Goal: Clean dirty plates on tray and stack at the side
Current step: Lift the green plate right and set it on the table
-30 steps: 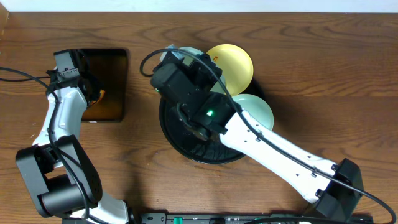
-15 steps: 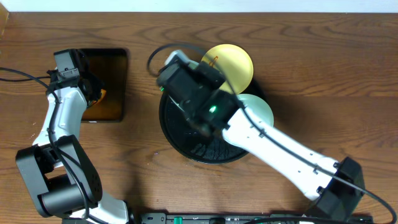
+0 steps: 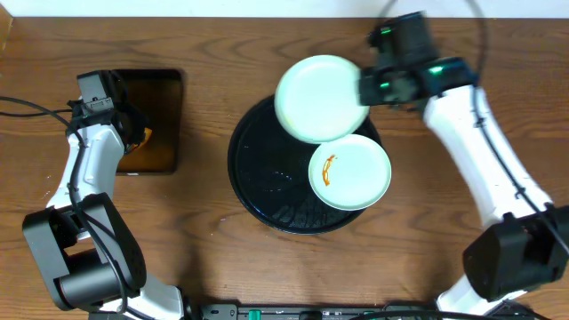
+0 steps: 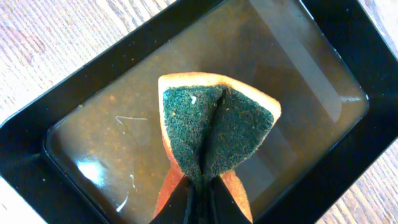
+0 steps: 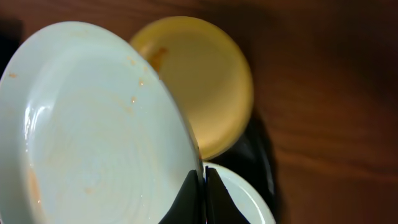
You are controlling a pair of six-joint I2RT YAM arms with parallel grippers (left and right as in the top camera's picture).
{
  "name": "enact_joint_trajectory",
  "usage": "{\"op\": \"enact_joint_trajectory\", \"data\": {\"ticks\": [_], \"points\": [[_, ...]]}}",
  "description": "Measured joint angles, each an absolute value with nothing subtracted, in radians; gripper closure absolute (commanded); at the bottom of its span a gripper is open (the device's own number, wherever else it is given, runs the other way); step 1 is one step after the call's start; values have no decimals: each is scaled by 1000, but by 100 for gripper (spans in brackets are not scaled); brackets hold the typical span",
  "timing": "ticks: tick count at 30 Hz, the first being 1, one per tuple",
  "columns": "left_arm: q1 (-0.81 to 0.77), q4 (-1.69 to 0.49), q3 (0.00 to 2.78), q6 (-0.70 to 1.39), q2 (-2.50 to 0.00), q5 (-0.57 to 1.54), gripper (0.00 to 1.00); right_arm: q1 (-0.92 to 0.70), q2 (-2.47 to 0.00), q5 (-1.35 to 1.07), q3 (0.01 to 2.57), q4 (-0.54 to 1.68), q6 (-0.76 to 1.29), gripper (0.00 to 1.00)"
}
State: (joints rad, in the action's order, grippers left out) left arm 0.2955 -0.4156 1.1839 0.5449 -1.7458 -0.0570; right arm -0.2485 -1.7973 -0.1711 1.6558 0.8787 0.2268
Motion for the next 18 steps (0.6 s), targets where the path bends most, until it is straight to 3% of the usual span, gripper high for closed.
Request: {"op": "enact_joint_trajectory", "data": {"ticks": [8,18], "points": [[295,-416,1184,545,-1746,-57,93,27,-1797,-278,1644,928,254,99],[295,-419,1184,545,-1746,-57,92,256,-1797,-181,1470,795,297,99]]}}
